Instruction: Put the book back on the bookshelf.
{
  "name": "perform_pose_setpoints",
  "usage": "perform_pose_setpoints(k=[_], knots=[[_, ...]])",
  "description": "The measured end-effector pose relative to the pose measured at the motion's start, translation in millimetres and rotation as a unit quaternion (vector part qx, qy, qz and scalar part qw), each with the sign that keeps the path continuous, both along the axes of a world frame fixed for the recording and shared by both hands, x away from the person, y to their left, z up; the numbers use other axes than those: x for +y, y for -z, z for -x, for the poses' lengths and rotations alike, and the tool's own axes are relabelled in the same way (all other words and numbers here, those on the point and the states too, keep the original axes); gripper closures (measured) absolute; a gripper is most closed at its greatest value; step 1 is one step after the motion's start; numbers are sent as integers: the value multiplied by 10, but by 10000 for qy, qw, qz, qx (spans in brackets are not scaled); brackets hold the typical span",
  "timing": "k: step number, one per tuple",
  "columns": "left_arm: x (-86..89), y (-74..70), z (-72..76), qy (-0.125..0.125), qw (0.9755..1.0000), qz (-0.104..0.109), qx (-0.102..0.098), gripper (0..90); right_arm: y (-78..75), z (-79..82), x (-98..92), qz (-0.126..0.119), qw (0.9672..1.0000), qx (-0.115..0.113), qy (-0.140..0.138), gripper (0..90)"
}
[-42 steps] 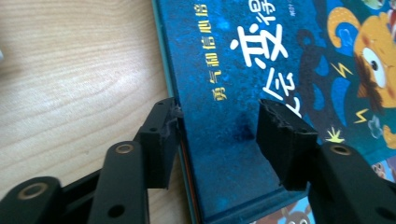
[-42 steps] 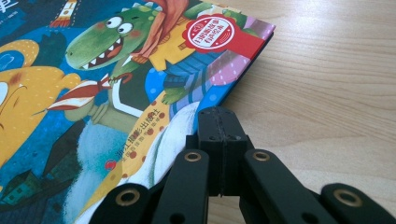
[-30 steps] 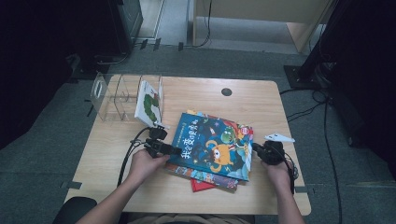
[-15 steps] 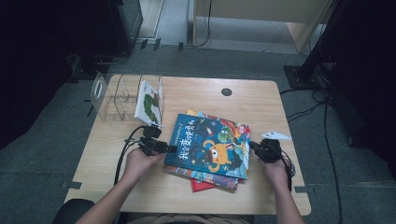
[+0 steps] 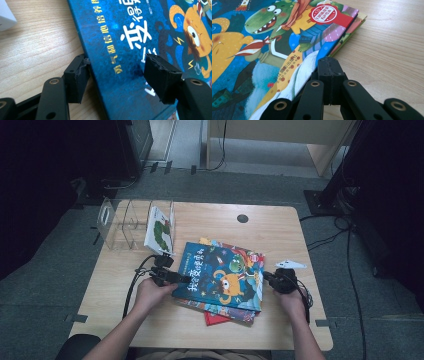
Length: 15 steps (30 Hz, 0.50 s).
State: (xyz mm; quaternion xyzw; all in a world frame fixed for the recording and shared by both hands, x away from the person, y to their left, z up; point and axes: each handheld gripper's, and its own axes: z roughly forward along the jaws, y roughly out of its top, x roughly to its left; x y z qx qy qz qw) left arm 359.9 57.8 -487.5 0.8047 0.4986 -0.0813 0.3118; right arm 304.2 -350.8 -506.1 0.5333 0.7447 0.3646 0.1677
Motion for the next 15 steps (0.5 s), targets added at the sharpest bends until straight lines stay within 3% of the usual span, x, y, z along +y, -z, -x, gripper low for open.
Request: perform_pose_setpoints(k=[8, 15], knots=[[-6, 44, -37, -56, 9998, 140, 113, 321, -6, 4, 27, 8, 10000, 26, -22, 900], [-54, 35, -35, -52, 10000, 13, 49, 286, -11, 14, 36, 52, 10000, 17, -37, 900]])
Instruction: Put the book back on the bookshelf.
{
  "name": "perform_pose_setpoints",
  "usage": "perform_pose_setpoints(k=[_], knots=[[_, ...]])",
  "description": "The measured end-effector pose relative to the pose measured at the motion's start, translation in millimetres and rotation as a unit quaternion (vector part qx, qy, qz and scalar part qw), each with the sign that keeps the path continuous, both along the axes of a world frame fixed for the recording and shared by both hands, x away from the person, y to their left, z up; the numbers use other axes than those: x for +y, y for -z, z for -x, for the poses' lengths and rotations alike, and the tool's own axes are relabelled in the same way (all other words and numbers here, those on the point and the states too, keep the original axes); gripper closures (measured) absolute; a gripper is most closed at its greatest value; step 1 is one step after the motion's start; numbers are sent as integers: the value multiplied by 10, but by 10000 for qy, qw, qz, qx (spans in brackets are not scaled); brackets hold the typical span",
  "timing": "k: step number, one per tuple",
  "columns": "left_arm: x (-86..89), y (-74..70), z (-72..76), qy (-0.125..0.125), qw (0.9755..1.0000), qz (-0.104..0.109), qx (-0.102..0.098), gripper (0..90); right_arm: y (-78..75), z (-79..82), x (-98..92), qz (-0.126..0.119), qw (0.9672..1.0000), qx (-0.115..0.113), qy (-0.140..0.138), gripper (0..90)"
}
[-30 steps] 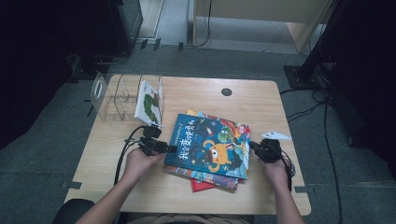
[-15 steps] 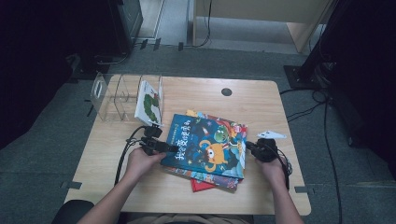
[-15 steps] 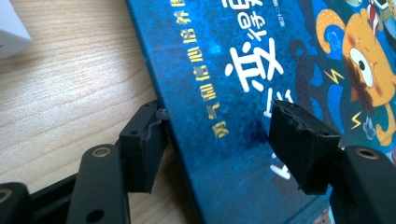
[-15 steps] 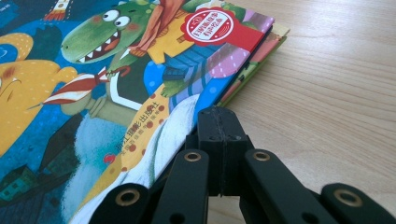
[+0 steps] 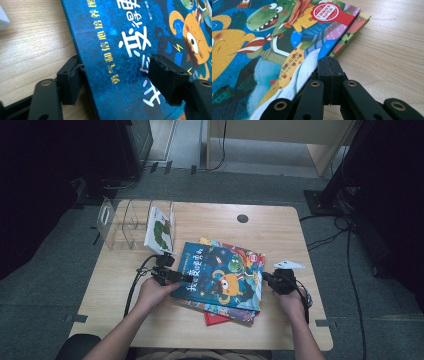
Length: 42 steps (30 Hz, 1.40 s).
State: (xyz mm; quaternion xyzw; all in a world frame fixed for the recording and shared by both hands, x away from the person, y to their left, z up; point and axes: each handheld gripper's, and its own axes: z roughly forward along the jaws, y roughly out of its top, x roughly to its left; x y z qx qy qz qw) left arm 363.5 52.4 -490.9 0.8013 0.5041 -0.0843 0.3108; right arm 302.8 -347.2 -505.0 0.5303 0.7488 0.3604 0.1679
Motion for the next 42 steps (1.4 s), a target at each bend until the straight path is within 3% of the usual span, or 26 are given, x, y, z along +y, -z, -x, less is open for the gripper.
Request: perform_pose_setpoints(k=[12, 25, 37, 42], knots=[[2, -2, -2, -6, 10000, 2, 39, 285, -64, 66, 30, 99, 9998, 33, -168, 900], [8, -7, -41, -137, 9996, 87, 239, 272, -45, 82, 35, 10, 9999, 51, -108, 900], [18, -6, -51, -217, 9996, 69, 181, 297, -45, 96, 64, 8, 9999, 78, -121, 900], [59, -3, -64, -382, 9978, 243, 476, 356, -41, 93, 63, -42, 9999, 96, -70, 900]])
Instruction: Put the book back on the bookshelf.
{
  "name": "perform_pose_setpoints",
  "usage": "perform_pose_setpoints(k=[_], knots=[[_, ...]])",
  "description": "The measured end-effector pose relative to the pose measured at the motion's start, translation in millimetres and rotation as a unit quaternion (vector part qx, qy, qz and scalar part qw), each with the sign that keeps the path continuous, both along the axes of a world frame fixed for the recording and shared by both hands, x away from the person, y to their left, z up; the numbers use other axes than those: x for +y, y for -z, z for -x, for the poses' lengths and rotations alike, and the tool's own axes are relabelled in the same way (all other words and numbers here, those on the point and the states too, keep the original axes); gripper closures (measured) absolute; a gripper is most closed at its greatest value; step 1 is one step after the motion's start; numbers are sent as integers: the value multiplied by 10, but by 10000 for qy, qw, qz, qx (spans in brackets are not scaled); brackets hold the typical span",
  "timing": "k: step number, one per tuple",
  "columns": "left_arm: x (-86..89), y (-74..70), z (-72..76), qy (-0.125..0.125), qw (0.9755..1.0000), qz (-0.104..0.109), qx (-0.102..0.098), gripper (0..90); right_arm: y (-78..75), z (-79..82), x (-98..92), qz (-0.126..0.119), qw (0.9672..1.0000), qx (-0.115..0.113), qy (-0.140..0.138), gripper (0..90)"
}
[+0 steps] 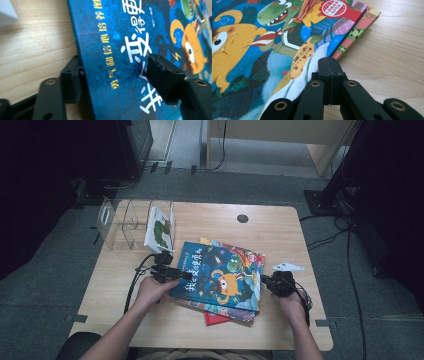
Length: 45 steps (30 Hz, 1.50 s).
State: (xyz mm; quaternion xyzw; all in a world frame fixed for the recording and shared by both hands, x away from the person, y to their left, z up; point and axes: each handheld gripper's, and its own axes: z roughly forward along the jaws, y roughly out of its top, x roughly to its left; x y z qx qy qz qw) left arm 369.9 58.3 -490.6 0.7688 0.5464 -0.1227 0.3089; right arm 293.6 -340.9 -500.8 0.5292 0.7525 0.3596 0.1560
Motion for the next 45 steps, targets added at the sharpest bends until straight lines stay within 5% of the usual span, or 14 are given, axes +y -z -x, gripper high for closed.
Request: perform_pose_setpoints(k=[6, 15, 21, 29, 38, 45], knots=[[0, -114, 15, -3, 10000, -30, -74, 377, 0, -7, -2, -53, 10000, 45, 66, 900], [32, -409, 15, 25, 9995, 271, -165, 404, -8, -5, 15, -41, 9998, 95, 142, 900], [0, -511, -28, 137, 9998, 173, -9, 417, -18, -5, 39, 72, 9998, 89, 157, 900], [54, -597, -114, 246, 9981, 479, 307, 482, -28, -2, 60, 129, 9996, 116, 211, 900], [4, -695, -164, 331, 9977, 472, 357, 499, -39, -5, 82, 186, 9994, 148, 252, 900], [-5, -691, -195, 400, 9947, 792, 513, 504, -50, 3, 75, 115, 9997, 100, 204, 900]])
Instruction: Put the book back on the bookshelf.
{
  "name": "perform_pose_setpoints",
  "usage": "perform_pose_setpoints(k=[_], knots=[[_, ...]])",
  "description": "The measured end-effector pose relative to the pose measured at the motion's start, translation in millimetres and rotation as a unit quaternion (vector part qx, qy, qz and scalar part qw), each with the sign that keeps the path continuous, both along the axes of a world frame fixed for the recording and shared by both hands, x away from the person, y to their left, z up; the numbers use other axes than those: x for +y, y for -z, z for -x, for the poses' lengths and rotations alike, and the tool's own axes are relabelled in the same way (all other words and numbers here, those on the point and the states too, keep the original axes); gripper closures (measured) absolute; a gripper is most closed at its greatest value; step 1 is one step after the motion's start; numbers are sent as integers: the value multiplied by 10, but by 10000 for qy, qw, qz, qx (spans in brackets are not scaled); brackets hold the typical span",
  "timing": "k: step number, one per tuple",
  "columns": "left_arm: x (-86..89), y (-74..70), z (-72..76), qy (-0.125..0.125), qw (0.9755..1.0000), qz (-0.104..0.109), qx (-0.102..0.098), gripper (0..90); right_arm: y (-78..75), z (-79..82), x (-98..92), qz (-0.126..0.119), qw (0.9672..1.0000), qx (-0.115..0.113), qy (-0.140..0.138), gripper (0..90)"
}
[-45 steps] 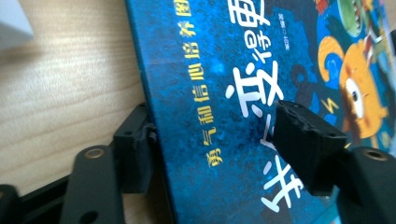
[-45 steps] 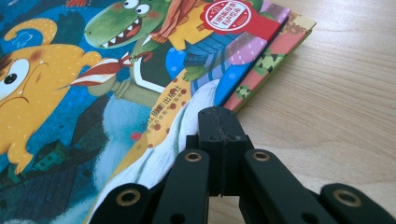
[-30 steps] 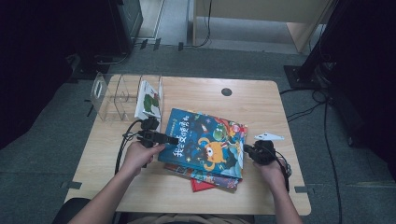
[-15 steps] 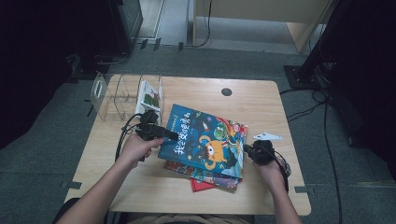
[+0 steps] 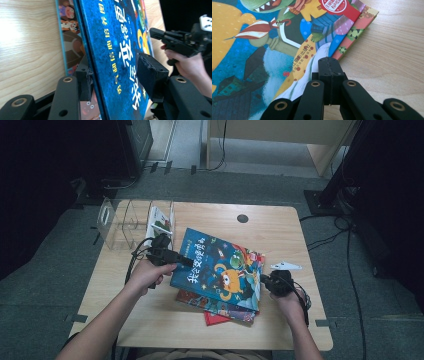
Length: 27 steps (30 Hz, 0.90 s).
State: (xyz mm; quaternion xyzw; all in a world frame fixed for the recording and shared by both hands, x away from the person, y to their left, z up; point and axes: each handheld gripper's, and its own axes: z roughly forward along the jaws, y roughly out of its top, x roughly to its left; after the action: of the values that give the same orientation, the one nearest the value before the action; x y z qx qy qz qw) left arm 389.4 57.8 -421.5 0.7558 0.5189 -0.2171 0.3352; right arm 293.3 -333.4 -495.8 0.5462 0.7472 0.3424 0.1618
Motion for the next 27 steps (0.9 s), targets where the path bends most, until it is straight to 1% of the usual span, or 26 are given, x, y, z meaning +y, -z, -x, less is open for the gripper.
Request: perform_pose_setpoints(k=[2, 3, 4, 5, 6, 7, 8, 10, 12, 15, 16, 18, 21, 24, 27], knots=[[-41, -6, 4, 72, 10000, -11, -8, 506, 2, 0, -5, -24, 10000, 3, -13, 900], [-75, -2, 4, 166, 9998, 36, 36, 518, 5, 0, -10, -42, 10000, 1, -18, 900], [-128, 1, 12, 225, 9997, 9, 52, 520, 8, 0, -14, -53, 10000, -9, -30, 900], [-177, 0, 20, 253, 9996, -98, -1, 511, 9, 0, -16, -61, 10000, -18, -39, 900], [-206, -5, 23, 286, 9995, -88, -46, 527, 9, 3, -16, -78, 10000, -7, -25, 900], [-211, -14, 17, 315, 9995, 4, -27, 536, 10, 4, -16, -76, 10000, -17, -27, 900], [-212, -31, 12, 288, 9996, 73, -19, 557, 10, 5, -16, -78, 10000, -20, -20, 900], [-205, -72, 3, 315, 9995, 43, -64, 576, 12, 7, -19, -67, 10000, -39, -48, 900], [-186, -108, -14, 307, 9995, 68, -28, 596, 15, 6, -18, -111, 9999, -37, -72, 900], [-152, -167, -41, 270, 9996, 32, -39, 614, 19, 1, 23, -144, 9998, -46, -165, 900], [-135, -180, -49, 284, 9996, 20, -40, 616, 19, 2, 40, -122, 9997, -47, -190, 900], [-110, -199, -57, 307, 9995, 6, 20, 619, 22, -2, 74, -112, 9996, -87, -255, 900], [-89, -229, -56, 358, 9993, 59, 82, 630, 26, -4, 125, -133, 9993, -103, -327, 900], [-63, -276, -65, 393, 9989, 230, 98, 658, 34, -9, 174, -171, 9989, -127, -414, 900], [-77, -324, -65, 452, 9989, 137, 80, 668, 34, -10, 218, -128, 9986, -160, -483, 900]])
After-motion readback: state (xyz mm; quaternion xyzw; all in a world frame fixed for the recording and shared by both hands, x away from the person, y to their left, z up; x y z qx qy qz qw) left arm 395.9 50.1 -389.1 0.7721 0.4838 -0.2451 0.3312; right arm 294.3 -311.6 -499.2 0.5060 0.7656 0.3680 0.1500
